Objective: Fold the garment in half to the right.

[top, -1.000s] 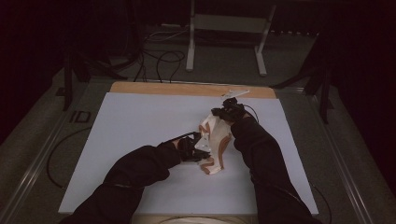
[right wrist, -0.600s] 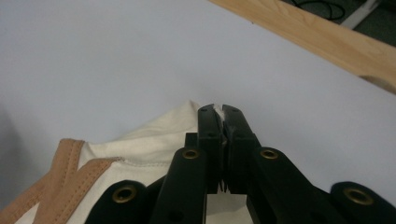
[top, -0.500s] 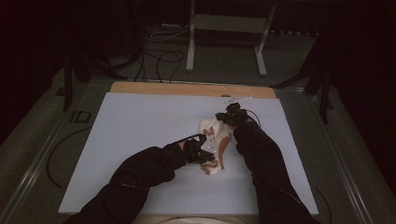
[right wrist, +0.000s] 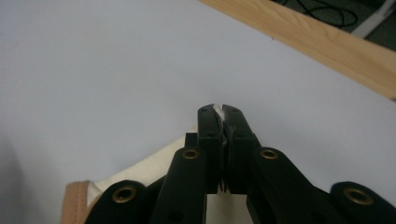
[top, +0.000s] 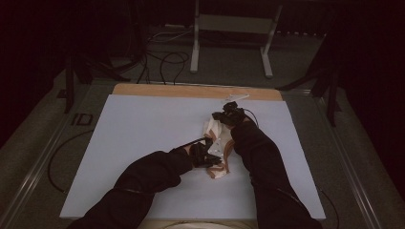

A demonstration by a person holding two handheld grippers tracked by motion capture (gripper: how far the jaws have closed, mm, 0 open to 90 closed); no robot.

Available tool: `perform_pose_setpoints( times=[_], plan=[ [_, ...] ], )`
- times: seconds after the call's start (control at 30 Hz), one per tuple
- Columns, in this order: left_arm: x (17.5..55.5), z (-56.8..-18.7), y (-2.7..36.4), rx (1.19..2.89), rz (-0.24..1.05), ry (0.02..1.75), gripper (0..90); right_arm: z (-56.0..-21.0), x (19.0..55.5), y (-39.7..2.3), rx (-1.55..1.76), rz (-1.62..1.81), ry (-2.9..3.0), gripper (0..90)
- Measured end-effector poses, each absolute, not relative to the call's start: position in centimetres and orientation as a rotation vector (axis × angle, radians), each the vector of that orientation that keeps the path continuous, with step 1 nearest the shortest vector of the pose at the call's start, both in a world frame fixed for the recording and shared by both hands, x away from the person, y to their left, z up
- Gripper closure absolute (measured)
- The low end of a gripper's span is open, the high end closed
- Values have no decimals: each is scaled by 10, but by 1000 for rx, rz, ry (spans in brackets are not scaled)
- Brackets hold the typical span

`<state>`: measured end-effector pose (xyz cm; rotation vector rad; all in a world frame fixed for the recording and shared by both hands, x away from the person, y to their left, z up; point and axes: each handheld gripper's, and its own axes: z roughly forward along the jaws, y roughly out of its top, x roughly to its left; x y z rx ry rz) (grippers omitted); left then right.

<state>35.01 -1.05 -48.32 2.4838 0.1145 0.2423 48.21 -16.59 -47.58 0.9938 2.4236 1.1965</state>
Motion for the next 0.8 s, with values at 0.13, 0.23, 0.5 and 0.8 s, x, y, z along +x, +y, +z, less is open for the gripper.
perform_pose_setpoints(
  times=[0.13, 0.23, 0.5, 0.8],
  plan=[
    [348, -477, -11, 2488, 270, 113, 867, -469, 483, -157, 974, 1217, 2426, 878],
    [345, -470, -9, 2487, 279, 117, 867, -466, 484, -150, 958, 1232, 2433, 878],
    [349, -472, -14, 2469, 249, 167, 867, -468, 484, -157, 962, 1245, 2420, 878],
    [353, -484, -22, 2485, 223, 178, 864, -494, 488, -178, 1044, 1173, 2436, 878]
  ],
)
